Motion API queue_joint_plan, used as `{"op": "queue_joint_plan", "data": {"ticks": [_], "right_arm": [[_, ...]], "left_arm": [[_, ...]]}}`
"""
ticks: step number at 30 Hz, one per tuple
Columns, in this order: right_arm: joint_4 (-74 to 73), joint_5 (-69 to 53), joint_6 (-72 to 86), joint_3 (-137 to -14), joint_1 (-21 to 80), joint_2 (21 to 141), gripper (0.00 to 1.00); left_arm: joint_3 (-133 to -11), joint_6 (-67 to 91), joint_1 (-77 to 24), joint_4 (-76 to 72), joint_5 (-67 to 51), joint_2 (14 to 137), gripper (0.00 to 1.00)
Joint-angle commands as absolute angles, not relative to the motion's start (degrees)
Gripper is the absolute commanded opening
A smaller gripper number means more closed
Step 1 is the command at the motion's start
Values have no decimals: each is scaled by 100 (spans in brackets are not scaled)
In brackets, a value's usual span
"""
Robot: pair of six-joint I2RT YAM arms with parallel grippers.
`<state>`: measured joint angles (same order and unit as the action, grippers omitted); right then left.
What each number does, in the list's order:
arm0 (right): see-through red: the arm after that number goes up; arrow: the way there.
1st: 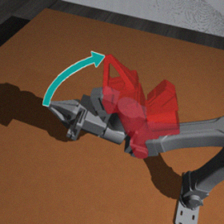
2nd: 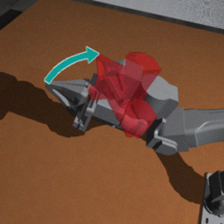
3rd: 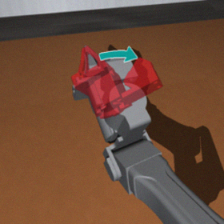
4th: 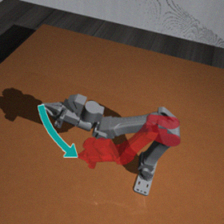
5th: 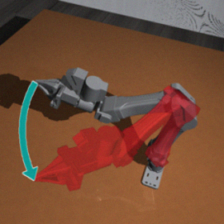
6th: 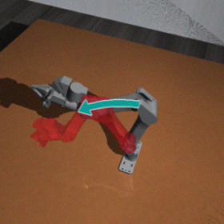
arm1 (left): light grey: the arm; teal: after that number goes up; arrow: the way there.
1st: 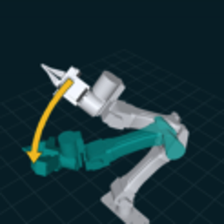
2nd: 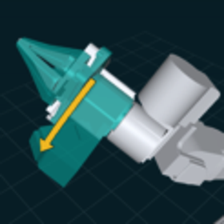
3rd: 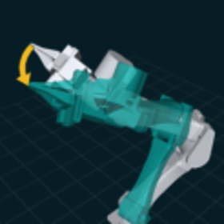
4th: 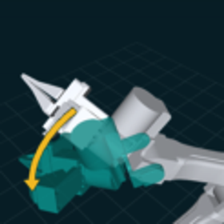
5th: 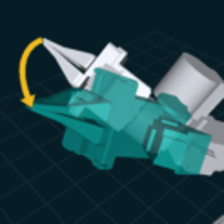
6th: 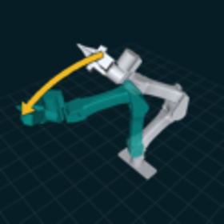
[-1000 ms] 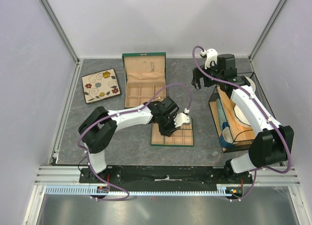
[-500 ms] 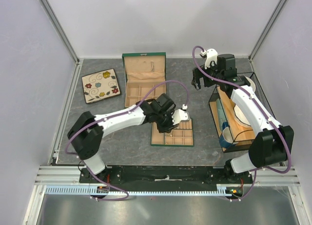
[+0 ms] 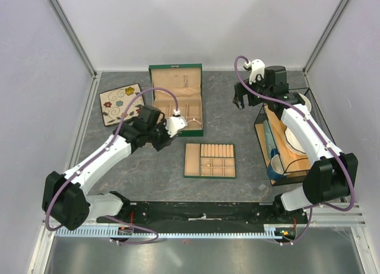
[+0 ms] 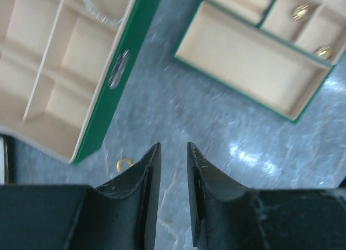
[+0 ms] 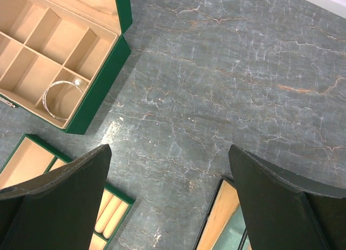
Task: Organize the mixed jewelry
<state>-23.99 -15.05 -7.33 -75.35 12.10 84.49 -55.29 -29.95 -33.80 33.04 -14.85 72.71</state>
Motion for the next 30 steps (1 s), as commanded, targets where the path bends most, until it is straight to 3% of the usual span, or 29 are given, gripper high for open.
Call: {"op": "queue_joint_plan", "data": {"ticks": [1, 12, 30], "right_arm": [[-2224, -1635, -756, -7488, 1187, 8473, 98], [-2224, -1644, -729, -7471, 1187, 8490, 98], [-2215, -1608, -747, -7471, 1187, 8569, 98]], "left_arm": [[-5125, -3593, -2682, 3445, -1512, 6847, 33], [-4790, -4008, -1539, 2830, -1960, 7795, 33], [-5115, -4113, -1450, 2496, -1828, 8745, 33]]}}
